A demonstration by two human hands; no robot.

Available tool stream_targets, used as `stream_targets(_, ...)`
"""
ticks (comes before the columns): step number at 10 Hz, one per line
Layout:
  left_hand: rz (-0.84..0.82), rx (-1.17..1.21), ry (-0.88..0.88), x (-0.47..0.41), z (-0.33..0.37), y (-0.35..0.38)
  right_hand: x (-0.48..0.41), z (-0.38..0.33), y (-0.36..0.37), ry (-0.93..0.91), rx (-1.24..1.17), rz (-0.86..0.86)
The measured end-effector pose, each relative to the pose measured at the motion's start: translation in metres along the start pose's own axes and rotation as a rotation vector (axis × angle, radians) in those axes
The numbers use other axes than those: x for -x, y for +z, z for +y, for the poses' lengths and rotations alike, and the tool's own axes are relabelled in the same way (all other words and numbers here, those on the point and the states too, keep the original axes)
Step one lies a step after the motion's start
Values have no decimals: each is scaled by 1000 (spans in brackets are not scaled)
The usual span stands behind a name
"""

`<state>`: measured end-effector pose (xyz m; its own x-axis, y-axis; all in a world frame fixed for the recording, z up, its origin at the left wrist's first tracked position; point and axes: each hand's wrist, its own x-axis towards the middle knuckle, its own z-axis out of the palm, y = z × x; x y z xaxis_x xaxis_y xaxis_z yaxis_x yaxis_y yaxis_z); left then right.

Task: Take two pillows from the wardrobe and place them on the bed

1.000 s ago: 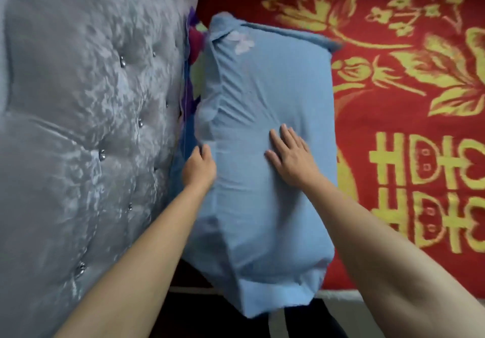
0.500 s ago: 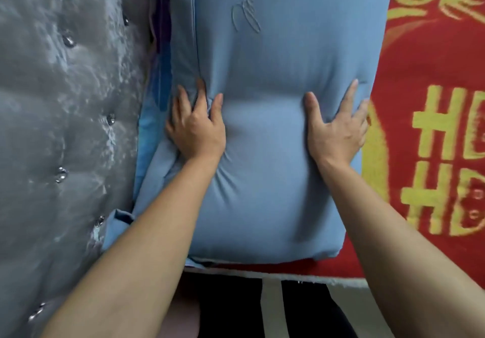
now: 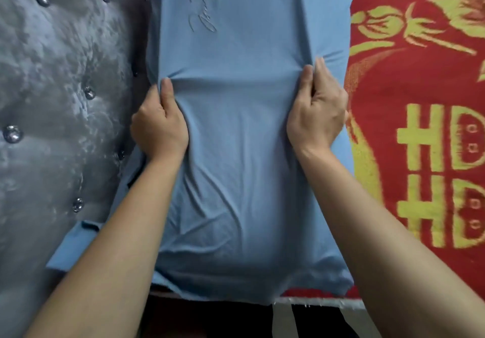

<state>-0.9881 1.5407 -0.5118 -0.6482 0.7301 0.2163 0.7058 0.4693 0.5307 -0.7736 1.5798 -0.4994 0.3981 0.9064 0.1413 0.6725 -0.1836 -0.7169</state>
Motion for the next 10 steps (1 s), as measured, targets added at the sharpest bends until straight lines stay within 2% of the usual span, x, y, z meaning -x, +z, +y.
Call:
stream_targets(1,-279,-116,-130,-11,-22,22,-11,19,24,-78,280,-345)
stream_targets(2,-255,-157,-168,2,-34,26,-3,48,29,-162,410,-451)
stream_targets(3,-294,-228,213,51,-41,17,23,73,17,-173,378,-414)
stream_targets(4,-453,-276,216,92,-55,13,53,92,3,-136,371,-432)
stream_targets(6,-420,-274,186,94,-66,25,98,118,-15,-249,429,-477)
stream_targets(8,-556,-400,158,75,-59,33,83,105,-6,-234,509,-575)
stream_targets(9,-652,-442,90,65,-44,24,70,99,-12,-182,525,-678)
stream_targets(10,-602,-507,130,67,-25,-12,60,87,-50,-302,561,-721)
